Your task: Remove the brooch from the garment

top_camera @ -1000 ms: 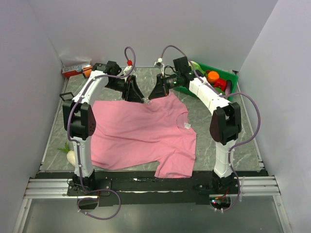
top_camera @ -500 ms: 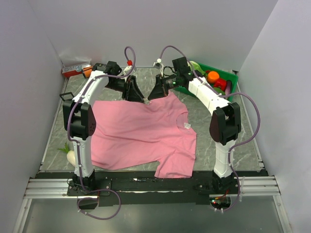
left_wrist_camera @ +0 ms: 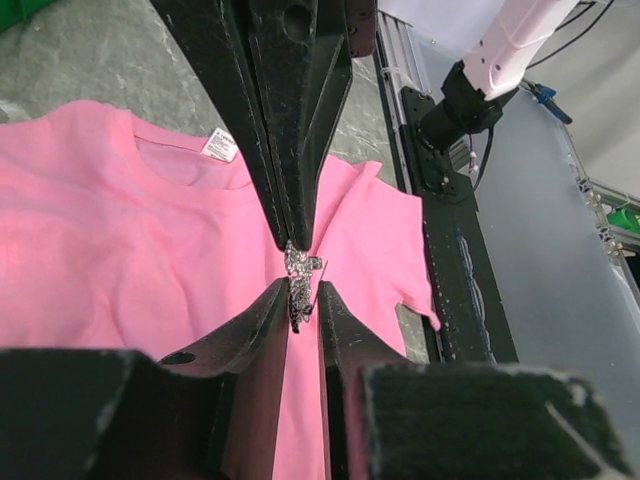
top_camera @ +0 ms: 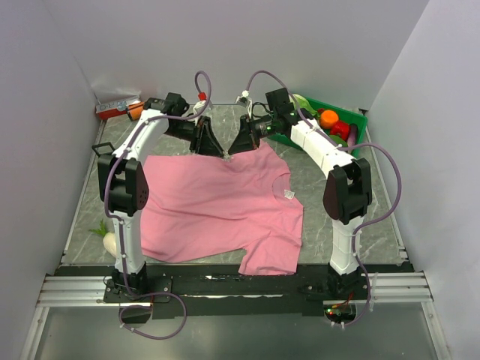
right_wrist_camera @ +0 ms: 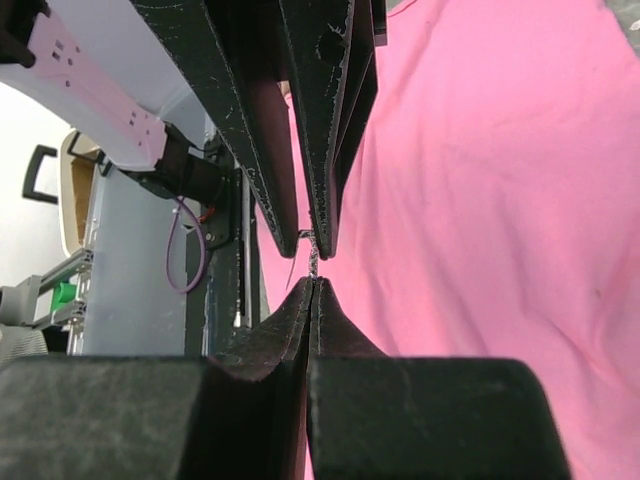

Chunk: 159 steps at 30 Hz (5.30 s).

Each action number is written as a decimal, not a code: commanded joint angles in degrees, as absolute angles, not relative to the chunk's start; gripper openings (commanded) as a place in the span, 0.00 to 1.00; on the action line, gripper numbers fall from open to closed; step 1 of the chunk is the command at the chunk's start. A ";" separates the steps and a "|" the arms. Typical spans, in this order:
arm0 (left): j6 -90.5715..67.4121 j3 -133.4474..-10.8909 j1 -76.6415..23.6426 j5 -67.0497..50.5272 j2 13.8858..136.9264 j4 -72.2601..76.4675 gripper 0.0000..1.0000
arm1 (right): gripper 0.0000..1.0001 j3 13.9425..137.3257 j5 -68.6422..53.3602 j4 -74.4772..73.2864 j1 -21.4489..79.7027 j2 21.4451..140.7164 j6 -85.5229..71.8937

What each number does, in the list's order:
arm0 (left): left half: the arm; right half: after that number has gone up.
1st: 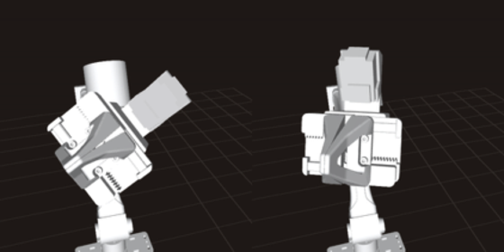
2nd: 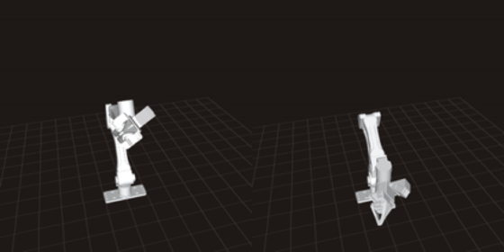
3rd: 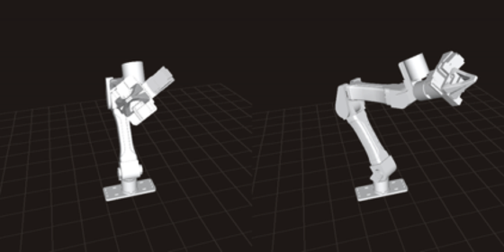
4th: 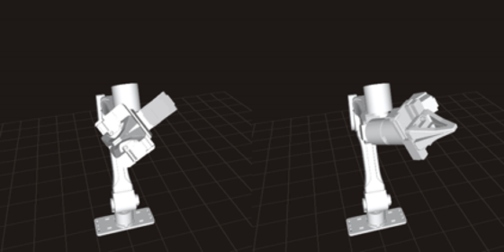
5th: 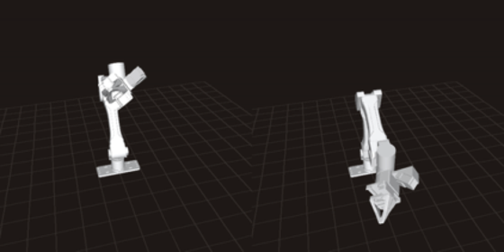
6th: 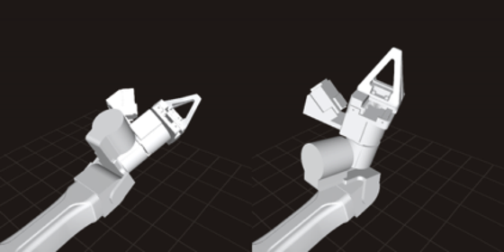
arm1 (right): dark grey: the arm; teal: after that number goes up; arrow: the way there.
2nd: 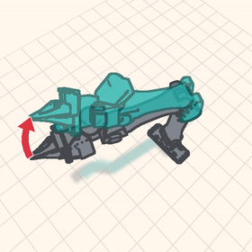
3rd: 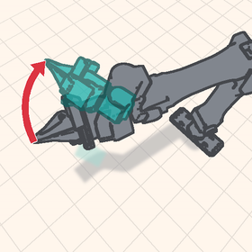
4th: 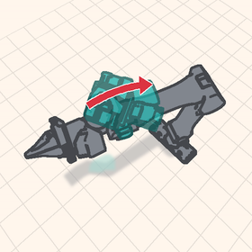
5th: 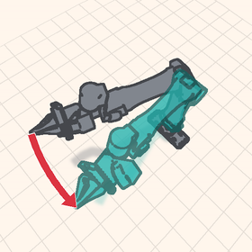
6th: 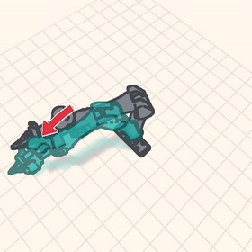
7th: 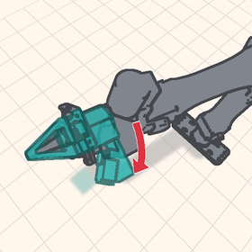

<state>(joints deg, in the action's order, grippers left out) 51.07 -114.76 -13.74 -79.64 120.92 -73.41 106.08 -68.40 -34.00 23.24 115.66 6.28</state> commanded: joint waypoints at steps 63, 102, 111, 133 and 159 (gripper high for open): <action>36.29 -94.22 -9.49 -71.37 103.53 -44.29 0.64 | 0.00 93.95 -37.09 -29.18 35.86 94.48 44.56; 55.81 -98.44 -14.15 -72.51 103.97 -57.22 0.48 | 0.00 100.72 -40.34 -36.47 34.89 100.37 38.32; 56.33 -97.91 -14.24 -72.86 103.89 -57.13 0.48 | 0.00 101.07 -41.66 -36.21 34.45 100.90 36.48; 63.63 -101.95 -15.20 -72.69 106.26 -64.07 0.39 | 0.00 103.89 -45.88 -37.00 32.34 103.89 30.59; 68.82 -103.80 -15.12 -71.19 107.40 -68.73 0.37 | 0.00 104.77 -47.55 -37.35 31.47 105.12 29.00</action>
